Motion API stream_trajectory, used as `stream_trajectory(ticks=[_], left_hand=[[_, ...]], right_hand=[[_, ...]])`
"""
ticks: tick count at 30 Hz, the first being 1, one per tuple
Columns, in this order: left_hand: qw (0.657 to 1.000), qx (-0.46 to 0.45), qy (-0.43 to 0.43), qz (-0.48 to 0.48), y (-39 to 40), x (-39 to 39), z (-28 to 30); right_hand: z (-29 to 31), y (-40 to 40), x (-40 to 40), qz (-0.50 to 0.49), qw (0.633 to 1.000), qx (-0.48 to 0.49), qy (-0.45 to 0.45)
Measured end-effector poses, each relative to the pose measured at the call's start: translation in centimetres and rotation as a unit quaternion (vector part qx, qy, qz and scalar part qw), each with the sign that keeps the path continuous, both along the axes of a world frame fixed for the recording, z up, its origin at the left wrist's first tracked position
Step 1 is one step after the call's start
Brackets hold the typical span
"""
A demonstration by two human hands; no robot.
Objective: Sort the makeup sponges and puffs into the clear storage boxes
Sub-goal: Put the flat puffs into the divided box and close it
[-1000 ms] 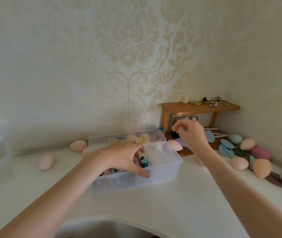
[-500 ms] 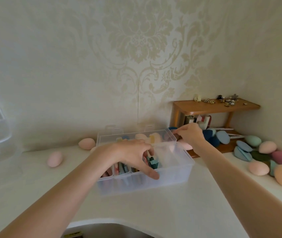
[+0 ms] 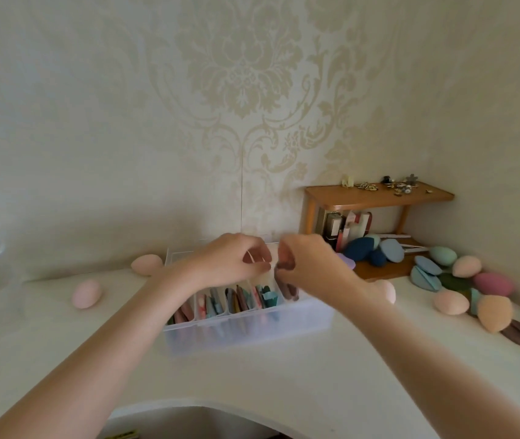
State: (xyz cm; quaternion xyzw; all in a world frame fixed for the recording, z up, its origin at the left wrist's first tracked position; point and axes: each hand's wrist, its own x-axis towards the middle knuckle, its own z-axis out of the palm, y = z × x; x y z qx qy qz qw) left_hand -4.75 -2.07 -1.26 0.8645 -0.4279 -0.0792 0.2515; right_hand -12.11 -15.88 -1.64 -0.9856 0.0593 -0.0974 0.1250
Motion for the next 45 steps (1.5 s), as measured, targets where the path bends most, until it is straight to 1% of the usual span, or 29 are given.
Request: stream_trajectory(ticks=[2, 5, 7, 8, 10, 11, 12, 13, 14, 15, 17, 18, 21, 24, 27, 32, 37, 41, 43, 45], left_hand=[[1.0, -0.006, 0.008, -0.008, -0.1, -0.3, -0.3], [1.0, 0.012, 0.005, -0.021, -0.3, -0.2, -0.9], [0.999, 0.027, 0.006, -0.022, -0.5, 0.1, -1.2], [0.999, 0.028, 0.005, -0.024, -0.6, 0.2, -1.4], [0.999, 0.019, 0.0, -0.034, -0.9, 0.4, -1.4], [0.999, 0.014, -0.001, -0.038, -1.0, 0.4, -1.3], [0.999, 0.011, -0.001, -0.04, -1.1, 0.3, -1.1], [0.999, 0.01, -0.002, -0.042, -1.2, 0.2, -0.8], [0.999, 0.01, -0.003, -0.046, -1.3, 0.2, -0.6], [0.999, 0.012, -0.003, -0.051, -1.4, 0.2, -0.5], [0.998, 0.025, -0.004, -0.065, -1.8, 0.1, -0.4], [0.997, 0.036, -0.003, -0.073, -2.0, 0.1, -0.5], [0.993, 0.075, -0.01, -0.091, -2.4, -0.2, -0.8], [0.992, 0.09, -0.008, -0.091, -2.5, -0.2, -1.0], [0.991, 0.092, -0.003, -0.094, -2.4, -0.3, -1.1], [0.991, 0.09, -0.006, -0.097, -2.6, -0.5, -1.2], [0.991, 0.073, -0.028, -0.112, -3.5, -0.8, -1.2], [0.99, 0.062, -0.006, -0.126, -4.7, -1.3, -1.2], [0.99, 0.062, -0.004, -0.127, -5.3, -1.2, -1.4], [0.99, 0.068, -0.008, -0.125, -5.8, -1.4, -1.5]], right_hand=[[-1.3, 0.6, 0.4, -0.013, 0.999, -0.035, 0.001], [-1.7, 0.6, 0.5, 0.008, 0.996, -0.074, 0.044], [-1.3, 0.1, 0.5, 0.023, 0.997, -0.056, 0.045], [-0.9, -0.3, 0.2, 0.019, 0.999, -0.013, 0.028], [0.3, -2.0, 0.0, -0.015, 0.997, 0.063, -0.04], [0.7, -3.3, 0.1, -0.044, 0.994, 0.071, -0.076], [0.9, -4.8, 0.3, -0.079, 0.991, 0.057, -0.095], [0.9, -6.4, 0.7, -0.114, 0.988, 0.041, -0.094], [0.6, -7.8, 1.1, -0.142, 0.987, 0.036, -0.073], [0.1, -8.9, 1.4, -0.16, 0.986, 0.03, -0.03], [-1.6, -10.1, 2.2, -0.149, 0.987, -0.005, 0.063], [-2.5, -10.5, 2.5, -0.132, 0.988, -0.01, 0.081], [-3.9, -11.2, 3.2, -0.114, 0.989, 0.022, 0.093], [-4.4, -11.7, 3.5, -0.121, 0.986, 0.021, 0.114], [-4.5, -11.9, 3.6, -0.12, 0.986, 0.007, 0.117], [-3.3, -12.2, 2.9, -0.158, 0.985, -0.001, 0.073], [-0.7, -12.1, 1.3, -0.15, 0.989, -0.004, 0.001], [1.9, -10.4, -0.1, -0.132, 0.985, 0.061, -0.096], [2.7, -8.5, -1.1, -0.109, 0.983, 0.089, -0.114], [2.6, -6.5, -2.1, -0.086, 0.986, 0.089, -0.112]])
